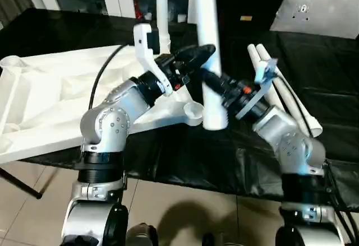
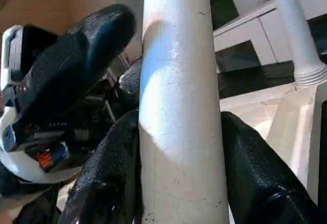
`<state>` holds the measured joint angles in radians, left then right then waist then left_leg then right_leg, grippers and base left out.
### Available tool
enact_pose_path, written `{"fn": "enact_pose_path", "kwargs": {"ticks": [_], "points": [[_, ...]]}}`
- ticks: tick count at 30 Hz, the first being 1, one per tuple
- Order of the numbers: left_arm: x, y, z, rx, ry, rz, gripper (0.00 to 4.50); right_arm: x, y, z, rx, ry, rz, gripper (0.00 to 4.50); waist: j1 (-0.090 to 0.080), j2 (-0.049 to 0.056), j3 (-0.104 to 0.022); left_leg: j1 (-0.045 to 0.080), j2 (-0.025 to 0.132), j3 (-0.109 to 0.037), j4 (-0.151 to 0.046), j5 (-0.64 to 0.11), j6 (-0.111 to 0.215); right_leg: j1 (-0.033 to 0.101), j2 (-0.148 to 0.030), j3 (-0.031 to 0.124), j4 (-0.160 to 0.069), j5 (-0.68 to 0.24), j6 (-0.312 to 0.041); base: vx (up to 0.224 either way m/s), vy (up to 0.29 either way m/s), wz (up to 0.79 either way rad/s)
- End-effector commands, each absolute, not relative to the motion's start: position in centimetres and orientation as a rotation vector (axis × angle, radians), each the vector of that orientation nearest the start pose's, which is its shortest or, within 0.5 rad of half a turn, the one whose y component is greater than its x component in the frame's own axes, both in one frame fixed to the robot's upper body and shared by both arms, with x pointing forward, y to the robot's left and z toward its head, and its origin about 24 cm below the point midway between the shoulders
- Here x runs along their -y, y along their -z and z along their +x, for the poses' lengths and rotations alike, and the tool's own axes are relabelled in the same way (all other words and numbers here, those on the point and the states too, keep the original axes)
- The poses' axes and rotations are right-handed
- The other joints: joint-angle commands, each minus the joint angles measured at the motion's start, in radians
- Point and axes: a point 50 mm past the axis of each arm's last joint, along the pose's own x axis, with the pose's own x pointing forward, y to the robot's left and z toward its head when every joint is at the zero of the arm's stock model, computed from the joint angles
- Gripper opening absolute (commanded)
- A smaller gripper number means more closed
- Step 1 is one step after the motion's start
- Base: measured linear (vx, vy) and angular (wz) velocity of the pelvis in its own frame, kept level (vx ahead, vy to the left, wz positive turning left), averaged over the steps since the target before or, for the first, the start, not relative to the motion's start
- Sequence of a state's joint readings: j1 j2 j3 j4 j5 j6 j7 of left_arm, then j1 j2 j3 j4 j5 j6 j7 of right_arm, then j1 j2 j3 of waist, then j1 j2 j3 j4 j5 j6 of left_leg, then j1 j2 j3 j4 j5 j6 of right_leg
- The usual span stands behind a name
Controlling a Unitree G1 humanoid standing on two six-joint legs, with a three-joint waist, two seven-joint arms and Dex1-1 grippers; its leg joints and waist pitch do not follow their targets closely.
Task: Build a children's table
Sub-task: Pick table leg
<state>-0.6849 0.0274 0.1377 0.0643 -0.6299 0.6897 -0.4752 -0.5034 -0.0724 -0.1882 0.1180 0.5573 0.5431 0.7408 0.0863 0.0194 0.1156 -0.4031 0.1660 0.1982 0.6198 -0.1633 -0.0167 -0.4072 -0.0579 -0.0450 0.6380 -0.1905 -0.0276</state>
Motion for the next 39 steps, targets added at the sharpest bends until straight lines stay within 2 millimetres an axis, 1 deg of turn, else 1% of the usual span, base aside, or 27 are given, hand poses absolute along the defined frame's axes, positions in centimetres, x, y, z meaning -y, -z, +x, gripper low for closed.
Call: {"fn": "enact_pose_path", "kwargs": {"ticks": [1,2,3,5,6,7,9,12,13,14,18,19,25,26,27,30,33,34,35,36,37,38,39], "points": [[-7.5,-18.7,33.2,0.028,0.906,-0.491,2.73,11.5,-14.0,31.7,0.102,-0.909,0.465,1.84,-0.002,-0.001,-0.102,0.028,0.058,-0.035,-0.069,-0.166,0.014,0.047,-0.085,0.045,-0.093,-0.234,-0.174,0.000,0.000,0.00],[-7.3,-18.6,33.0,0.052,0.925,-0.420,2.46,11.2,-13.7,31.5,0.114,-0.903,0.408,1.84,-0.001,0.000,-0.101,0.028,0.058,-0.036,-0.070,-0.170,0.014,0.047,-0.085,0.046,-0.094,-0.238,-0.169,0.000,0.000,0.00],[-7.3,-18.5,33.0,0.058,0.929,-0.405,2.39,11.2,-13.7,31.5,0.116,-0.903,0.403,1.84,-0.002,0.001,-0.101,0.028,0.059,-0.036,-0.071,-0.174,0.014,0.047,-0.085,0.047,-0.097,-0.246,-0.156,0.000,0.000,0.00],[-7.2,-18.2,32.8,0.086,0.937,-0.335,2.39,10.9,-13.5,31.3,0.141,-0.900,0.343,1.84,-0.003,0.003,-0.102,0.028,0.061,-0.038,-0.073,-0.173,0.014,0.046,-0.085,0.046,-0.095,-0.234,-0.151,0.000,0.000,0.00],[-7.2,-18.1,32.7,0.094,0.946,-0.318,2.39,10.8,-13.3,31.3,0.153,-0.893,0.312,1.84,-0.004,0.004,-0.102,0.029,0.059,-0.037,-0.073,-0.171,0.012,0.047,-0.085,0.046,-0.093,-0.221,-0.160,0.000,0.000,0.00],[-7.1,-18.0,32.7,0.098,0.952,-0.310,2.39,10.6,-13.2,31.2,0.162,-0.888,0.289,1.84,-0.003,0.005,-0.103,0.029,0.061,-0.037,-0.073,-0.172,0.012,0.046,-0.086,0.047,-0.093,-0.217,-0.162,0.000,0.000,0.00],[-7.1,-17.9,32.6,0.096,0.952,-0.313,2.39,10.4,-12.9,31.1,0.171,-0.890,0.270,1.84,-0.005,0.004,-0.102,0.029,0.061,-0.036,-0.073,-0.172,0.014,0.047,-0.085,0.047,-0.089,-0.189,-0.182,0.000,0.000,0.00],[-6.9,-17.7,32.4,0.097,0.952,-0.309,2.39,9.9,-12.3,30.8,0.188,-0.893,0.198,1.84,-0.006,0.001,-0.101,0.029,0.061,-0.034,-0.073,-0.182,0.018,0.048,-0.087,0.047,-0.090,-0.191,-0.193,0.000,0.000,0.00],[-6.9,-17.7,32.4,0.098,0.952,-0.312,2.39,9.9,-12.3,30.8,0.192,-0.892,0.195,1.84,-0.007,0.002,-0.101,0.029,0.061,-0.035,-0.073,-0.181,0.018,0.047,-0.087,0.047,-0.090,-0.193,-0.193,0.000,0.000,0.00],[-6.9,-17.6,32.4,0.098,0.947,-0.335,2.39,9.8,-12.2,30.8,0.196,-0.891,0.186,1.84,-0.008,0.001,-0.101,0.029,0.061,-0.034,-0.073,-0.185,0.019,0.048,-0.087,0.048,-0.091,-0.197,-0.196,0.000,0.000,0.00],[-7.1,-17.6,32.5,0.095,0.919,-0.405,2.39,9.6,-11.9,30.9,0.207,-0.882,0.159,1.84,-0.008,-0.001,-0.099,0.028,0.061,-0.035,-0.073,-0.190,0.026,0.050,-0.087,0.048,-0.092,-0.209,-0.197,0.000,0.000,0.00],[-7.1,-17.5,32.5,0.094,0.921,-0.404,2.39,9.6,-11.8,30.9,0.209,-0.880,0.152,1.84,-0.008,-0.003,-0.100,0.028,0.061,-0.034,-0.072,-0.188,0.027,0.050,-0.087,0.048,-0.092,-0.209,-0.196,0.000,0.000,0.00],[-6.9,-17.3,32.3,0.093,0.933,-0.390,2.39,9.5,-11.8,31.0,0.217,-0.878,0.149,1.84,-0.009,-0.001,-0.101,0.028,0.062,-0.034,-0.072,-0.178,0.038,0.049,-0.085,0.048,-0.090,-0.196,-0.197,0.000,0.000,0.00],[-6.8,-17.3,32.2,0.094,0.939,-0.387,2.39,9.5,-11.7,31.0,0.222,-0.880,0.145,1.84,-0.009,-0.003,-0.103,0.028,0.062,-0.034,-0.071,-0.175,0.040,0.050,-0.086,0.048,-0.089,-0.191,-0.199,0.000,0.000,0.00],[-6.8,-17.3,32.2,0.094,0.941,-0.386,2.39,9.4,-11.7,31.0,0.223,-0.880,0.142,1.84,-0.009,-0.001,-0.102,0.029,0.062,-0.033,-0.071,-0.178,0.039,0.048,-0.086,0.048,-0.091,-0.194,-0.200,0.000,0.000,0.00],[-6.7,-17.3,32.2,0.097,0.945,-0.385,2.39,9.4,-11.6,31.0,0.228,-0.883,0.139,1.84,-0.009,-0.003,-0.102,0.028,0.062,-0.034,-0.072,-0.180,0.038,0.049,-0.086,0.048,-0.091,-0.199,-0.198,0.000,0.000,0.00],[-6.8,-17.3,32.0,0.114,0.965,-0.338,2.39,9.4,-11.6,31.0,0.232,-0.885,0.138,1.84,-0.009,-0.004,-0.104,0.028,0.062,-0.034,-0.072,-0.171,0.044,0.050,-0.086,0.048,-0.090,-0.195,-0.195,0.000,0.000,0.00],[-6.8,-17.3,32.0,0.119,0.970,-0.323,2.39,9.3,-11.6,31.0,0.233,-0.885,0.138,1.84,-0.008,-0.004,-0.104,0.027,0.061,-0.034,-0.071,-0.171,0.044,0.050,-0.086,0.048,-0.090,-0.197,-0.193,0.000,0.000,0.00],[-6.9,-17.2,32.0,0.130,0.985,-0.271,2.39,9.3,-11.5,31.0,0.234,-0.892,0.135,1.84,-0.009,-0.003,-0.105,0.028,0.062,-0.034,-0.071,-0.170,0.044,0.049,-0.086,0.048,-0.090,-0.197,-0.191,0.000,0.000,0.00],[-6.9,-17.2,32.0,0.130,0.985,-0.271,2.39,9.3,-11.5,31.0,0.234,-0.892,0.135,1.84,-0.009,-0.003,-0.105,0.028,0.063,-0.034,-0.072,-0.170,0.043,0.049,-0.086,0.048,-0.090,-0.197,-0.191,0.000,0.000,0.00],[-7.1,-17.0,31.9,0.134,0.997,-0.226,2.26,9.3,-11.5,30.9,0.234,-0.895,0.132,1.84,-0.009,-0.003,-0.104,0.028,0.063,-0.035,-0.073,-0.171,0.042,0.049,-0.086,0.048,-0.090,-0.199,-0.189,0.000,0.000,0.00],[-7.2,-16.7,31.8,0.138,1.017,-0.146,2.17,9.2,-11.3,30.9,0.233,-0.898,0.127,1.84,-0.008,-0.002,-0.104,0.029,0.063,-0.036,-0.073,-0.174,0.043,0.048,-0.087,0.048,-0.092,-0.206,-0.184,0.000,0.000,0.00],[-7.3,-16.5,31.8,0.136,1.033,-0.122,2.10,9.2,-11.2,30.8,0.233,-0.900,0.124,1.84,-0.010,-0.003,-0.103,0.029,0.063,-0.035,-0.075,-0.177,0.038,0.047,-0.086,0.049,-0.090,-0.210,-0.181,0.000,0.000,0.00]]}}
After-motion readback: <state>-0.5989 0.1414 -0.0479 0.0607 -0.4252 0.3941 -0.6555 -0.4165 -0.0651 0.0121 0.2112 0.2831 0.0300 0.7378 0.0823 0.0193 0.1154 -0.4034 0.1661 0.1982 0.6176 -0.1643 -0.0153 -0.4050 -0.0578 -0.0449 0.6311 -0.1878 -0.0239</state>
